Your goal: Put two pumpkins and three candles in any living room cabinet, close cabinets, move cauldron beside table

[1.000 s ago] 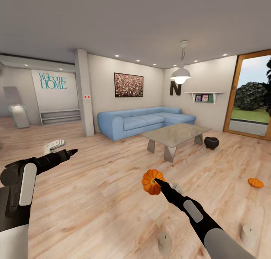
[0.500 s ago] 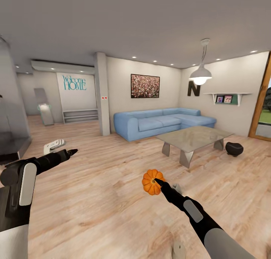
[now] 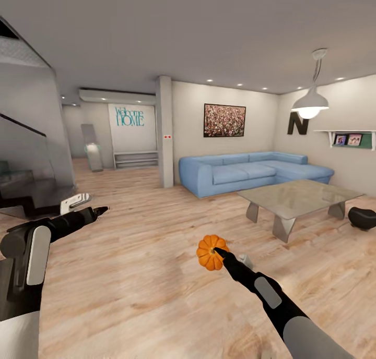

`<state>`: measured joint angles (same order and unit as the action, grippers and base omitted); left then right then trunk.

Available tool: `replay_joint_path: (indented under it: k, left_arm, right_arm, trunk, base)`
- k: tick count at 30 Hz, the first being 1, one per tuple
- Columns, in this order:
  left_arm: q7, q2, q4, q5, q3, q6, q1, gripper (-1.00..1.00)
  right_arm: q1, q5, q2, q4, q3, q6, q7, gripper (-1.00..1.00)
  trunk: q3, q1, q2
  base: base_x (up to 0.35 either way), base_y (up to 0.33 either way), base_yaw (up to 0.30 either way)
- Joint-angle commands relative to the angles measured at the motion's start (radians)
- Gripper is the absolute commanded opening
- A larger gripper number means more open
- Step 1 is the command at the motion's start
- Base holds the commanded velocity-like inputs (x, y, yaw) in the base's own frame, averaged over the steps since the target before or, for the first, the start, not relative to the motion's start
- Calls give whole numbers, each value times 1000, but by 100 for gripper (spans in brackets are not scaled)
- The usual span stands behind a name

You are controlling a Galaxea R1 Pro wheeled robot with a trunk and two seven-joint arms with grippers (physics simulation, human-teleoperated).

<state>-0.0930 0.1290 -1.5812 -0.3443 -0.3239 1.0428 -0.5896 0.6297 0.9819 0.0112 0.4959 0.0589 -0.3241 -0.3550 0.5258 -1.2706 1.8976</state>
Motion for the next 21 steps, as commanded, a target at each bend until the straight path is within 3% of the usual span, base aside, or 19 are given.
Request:
replay_joint_path:
  k: [1, 15, 21]
  left_arm:
    - [-10, 0, 0, 8, -1, 4, -1, 100]
    - [-10, 0, 1, 9, -1, 4, -1, 100]
    - [-10, 0, 1, 9, -1, 4, -1, 100]
  right_arm:
    - [1, 12, 1, 1, 8, -3, 1, -100]
    - [1, 11, 6, 0, 21, -2, 2, -100]
    - [2, 12, 4, 0, 21, -2, 84, -100]
  trunk:
    - [-2, 4, -7]
    - [-46, 58, -105]
    - [-65, 81, -147]
  base:
    - [0, 0, 283]
    - [0, 0, 283]
    - [0, 0, 284]
